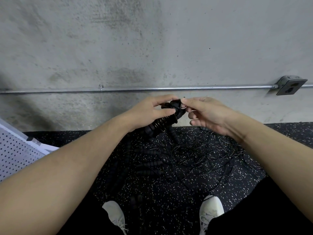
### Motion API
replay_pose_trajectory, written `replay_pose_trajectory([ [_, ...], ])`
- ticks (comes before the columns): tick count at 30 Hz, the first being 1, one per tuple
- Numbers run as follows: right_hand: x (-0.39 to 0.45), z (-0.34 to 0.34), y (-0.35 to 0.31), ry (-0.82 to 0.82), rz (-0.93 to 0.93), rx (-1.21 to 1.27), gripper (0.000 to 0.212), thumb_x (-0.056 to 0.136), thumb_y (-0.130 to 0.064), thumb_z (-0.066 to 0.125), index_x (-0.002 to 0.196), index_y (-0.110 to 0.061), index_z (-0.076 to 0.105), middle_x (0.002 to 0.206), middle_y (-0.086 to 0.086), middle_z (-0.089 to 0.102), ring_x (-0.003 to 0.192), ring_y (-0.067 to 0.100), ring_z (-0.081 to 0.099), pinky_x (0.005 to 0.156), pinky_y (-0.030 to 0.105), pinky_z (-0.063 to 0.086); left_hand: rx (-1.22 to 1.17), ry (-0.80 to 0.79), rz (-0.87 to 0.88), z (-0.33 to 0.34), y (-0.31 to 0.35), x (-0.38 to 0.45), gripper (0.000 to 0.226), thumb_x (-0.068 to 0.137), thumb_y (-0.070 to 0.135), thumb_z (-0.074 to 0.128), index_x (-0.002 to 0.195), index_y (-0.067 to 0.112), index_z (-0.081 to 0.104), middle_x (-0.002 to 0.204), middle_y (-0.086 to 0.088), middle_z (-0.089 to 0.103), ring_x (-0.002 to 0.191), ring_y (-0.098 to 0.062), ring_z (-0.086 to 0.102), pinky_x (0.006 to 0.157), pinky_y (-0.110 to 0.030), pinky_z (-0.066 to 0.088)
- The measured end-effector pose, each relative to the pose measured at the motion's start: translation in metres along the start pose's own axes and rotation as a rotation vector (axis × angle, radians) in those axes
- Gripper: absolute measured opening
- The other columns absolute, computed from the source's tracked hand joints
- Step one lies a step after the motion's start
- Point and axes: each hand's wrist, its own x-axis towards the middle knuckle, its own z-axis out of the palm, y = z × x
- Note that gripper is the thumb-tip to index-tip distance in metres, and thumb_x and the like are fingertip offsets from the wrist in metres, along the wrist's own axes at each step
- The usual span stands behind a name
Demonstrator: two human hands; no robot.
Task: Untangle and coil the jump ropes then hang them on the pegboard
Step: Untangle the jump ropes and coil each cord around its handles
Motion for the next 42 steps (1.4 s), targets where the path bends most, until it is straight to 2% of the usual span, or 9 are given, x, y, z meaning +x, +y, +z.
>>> replay_pose_trajectory([
  [6, -0.009, 0.004, -0.004, 0.087, -0.027, -0.238, 0.025, 0.098, -0.035, 0.063, 0.079, -0.021, 0.057, 0.045, -0.011, 0.046, 0.041, 0.006, 0.041, 0.037, 0.014, 0.037, 0.148, 0.136, 0.010, 0.019, 0.006, 0.000, 0.043, 0.096, 0.029, 0.070, 0.136, 0.042, 0.061, 0.137, 0.023, 0.058, 0.126, 0.008, 0.051, 0.116, -0.022, 0.032],
  [11, -0.001, 0.006, -0.005, 0.050, -0.021, -0.159, 0.020, 0.103, -0.032, 0.056, 0.108, -0.013, 0.059, 0.057, -0.004, 0.052, 0.048, 0.010, 0.042, 0.047, 0.024, 0.055, 0.203, 0.296, 0.078, 0.032, 0.005, 0.008, 0.048, 0.090, 0.035, 0.074, 0.135, 0.044, 0.060, 0.130, 0.018, 0.063, 0.122, 0.004, 0.055, 0.112, -0.030, 0.041],
  [16, -0.002, 0.002, -0.007, -0.093, -0.120, 0.018, 0.023, 0.106, -0.027, 0.049, 0.110, -0.007, 0.060, 0.060, -0.002, 0.044, 0.055, 0.012, 0.043, 0.053, 0.023, 0.050, -0.139, 0.213, -0.032, 0.031, 0.006, 0.009, 0.079, 0.075, 0.042, 0.087, 0.139, 0.057, 0.044, 0.126, 0.011, 0.064, 0.120, -0.004, 0.061, 0.108, -0.036, 0.045],
  [19, -0.006, 0.001, -0.007, -0.173, -0.130, 0.043, 0.021, 0.105, -0.024, 0.048, 0.091, -0.011, 0.056, 0.059, -0.002, 0.043, 0.054, 0.013, 0.042, 0.053, 0.022, 0.046, -0.471, 0.047, -0.161, 0.035, 0.001, 0.007, 0.088, 0.083, 0.017, 0.083, 0.151, 0.046, 0.036, 0.125, -0.016, 0.064, 0.094, -0.031, 0.074, 0.079, -0.043, 0.060],
  [25, 0.004, 0.008, 0.003, 0.096, -0.051, -0.229, 0.031, 0.104, -0.040, 0.050, 0.081, -0.019, 0.054, 0.054, -0.004, 0.045, 0.050, 0.012, 0.041, 0.048, 0.023, 0.045, 0.094, 0.136, -0.286, 0.052, -0.003, 0.023, 0.093, 0.090, 0.021, 0.073, 0.161, 0.029, 0.013, 0.121, 0.000, 0.063, 0.085, -0.007, 0.062, 0.070, -0.016, 0.049],
  [28, 0.005, 0.019, 0.007, 0.177, -0.052, -0.364, 0.040, 0.105, -0.047, 0.043, 0.078, -0.019, 0.052, 0.050, -0.006, 0.043, 0.045, 0.013, 0.040, 0.044, 0.021, 0.042, 0.330, 0.086, -0.322, 0.055, -0.014, 0.029, 0.099, 0.088, 0.030, 0.070, 0.160, 0.026, 0.001, 0.115, -0.002, 0.065, 0.088, -0.015, 0.066, 0.071, -0.029, 0.053],
  [32, 0.004, 0.030, 0.009, 0.209, -0.062, -0.426, 0.040, 0.105, -0.045, 0.040, 0.077, -0.021, 0.054, 0.043, -0.010, 0.044, 0.039, 0.011, 0.042, 0.049, 0.025, 0.045, 0.673, 0.114, -0.335, 0.057, -0.022, 0.035, 0.092, 0.092, 0.040, 0.057, 0.154, 0.028, -0.010, 0.099, -0.002, 0.060, 0.066, -0.013, 0.052, 0.051, -0.030, 0.034],
  [38, 0.000, 0.023, -0.001, 0.118, -0.083, -0.185, 0.028, 0.102, -0.035, 0.053, 0.077, -0.021, 0.053, 0.052, -0.007, 0.045, 0.045, 0.010, 0.042, 0.051, 0.024, 0.048, 0.562, 0.198, -0.243, 0.049, -0.025, 0.034, 0.083, 0.086, 0.040, 0.069, 0.146, 0.035, 0.013, 0.117, -0.006, 0.056, 0.094, -0.029, 0.063, 0.075, -0.040, 0.049],
  [42, 0.000, 0.010, -0.003, 0.125, -0.051, 0.060, 0.026, 0.100, -0.030, 0.058, 0.075, -0.022, 0.051, 0.051, -0.009, 0.036, 0.045, 0.007, 0.035, 0.044, 0.017, 0.043, 0.510, 0.156, -0.207, 0.048, -0.014, 0.021, 0.089, 0.082, 0.034, 0.076, 0.153, 0.032, 0.024, 0.130, 0.000, 0.059, 0.109, -0.024, 0.063, 0.095, -0.042, 0.053],
])
